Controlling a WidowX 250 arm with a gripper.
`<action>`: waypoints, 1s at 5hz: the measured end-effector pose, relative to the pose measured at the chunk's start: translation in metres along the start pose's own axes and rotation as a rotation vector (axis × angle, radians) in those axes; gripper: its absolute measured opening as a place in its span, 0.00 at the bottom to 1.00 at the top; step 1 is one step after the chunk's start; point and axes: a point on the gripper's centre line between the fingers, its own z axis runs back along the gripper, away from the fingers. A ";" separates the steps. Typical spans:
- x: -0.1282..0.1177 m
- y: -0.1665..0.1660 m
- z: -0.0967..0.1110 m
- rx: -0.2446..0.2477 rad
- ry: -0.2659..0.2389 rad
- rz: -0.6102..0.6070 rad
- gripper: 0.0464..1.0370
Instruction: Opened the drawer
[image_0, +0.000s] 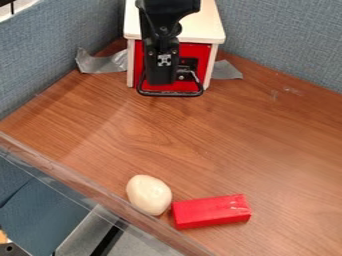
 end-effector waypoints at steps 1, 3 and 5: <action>-0.001 0.000 -0.006 -0.015 0.013 0.006 0.96; 0.012 0.003 -0.032 -0.024 0.024 0.070 0.96; 0.026 0.010 -0.054 -0.008 -0.005 0.071 0.96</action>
